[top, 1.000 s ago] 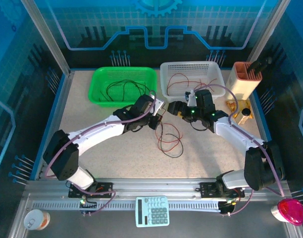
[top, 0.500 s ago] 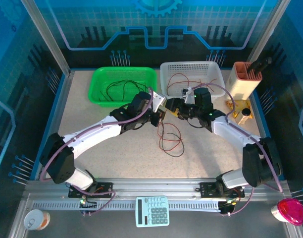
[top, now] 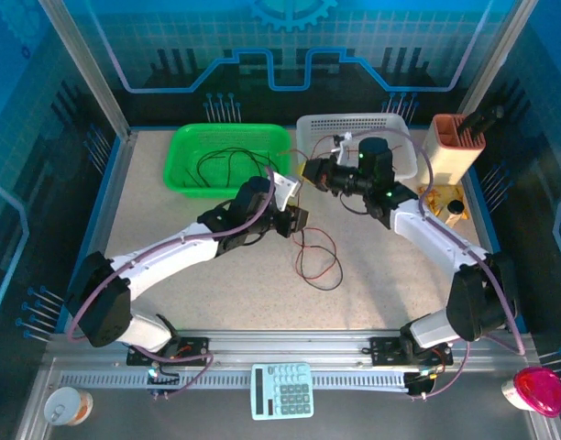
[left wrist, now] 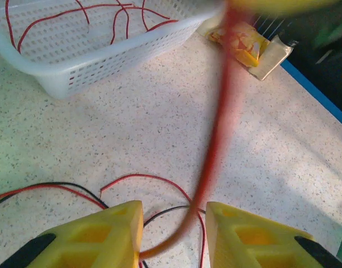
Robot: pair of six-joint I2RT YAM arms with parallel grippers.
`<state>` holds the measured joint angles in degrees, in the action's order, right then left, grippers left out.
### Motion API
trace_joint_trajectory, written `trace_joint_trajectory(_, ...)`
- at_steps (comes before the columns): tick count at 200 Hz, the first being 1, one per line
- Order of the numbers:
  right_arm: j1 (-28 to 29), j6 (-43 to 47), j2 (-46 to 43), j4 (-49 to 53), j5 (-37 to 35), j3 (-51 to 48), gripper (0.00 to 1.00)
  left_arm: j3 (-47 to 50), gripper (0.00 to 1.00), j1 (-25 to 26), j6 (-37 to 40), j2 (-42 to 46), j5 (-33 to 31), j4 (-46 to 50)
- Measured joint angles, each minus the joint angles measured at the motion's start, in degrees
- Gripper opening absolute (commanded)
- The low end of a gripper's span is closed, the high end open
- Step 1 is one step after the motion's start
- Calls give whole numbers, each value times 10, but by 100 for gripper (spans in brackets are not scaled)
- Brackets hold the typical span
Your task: Untangle the cables
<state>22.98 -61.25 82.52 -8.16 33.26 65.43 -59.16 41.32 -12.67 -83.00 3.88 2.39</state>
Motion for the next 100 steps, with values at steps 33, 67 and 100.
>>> trace_joint_trajectory(33,2,-2,-19,5,-7,65,0,9,34,0,-12,-5,0,-17)
trace_joint_trajectory(67,-7,-2,-19,8,-15,136,0,20,33,0,-23,-7,-2,-31)
trace_joint_trajectory(100,-47,2,-9,-4,-30,212,0,34,34,0,-25,-7,-2,-33)
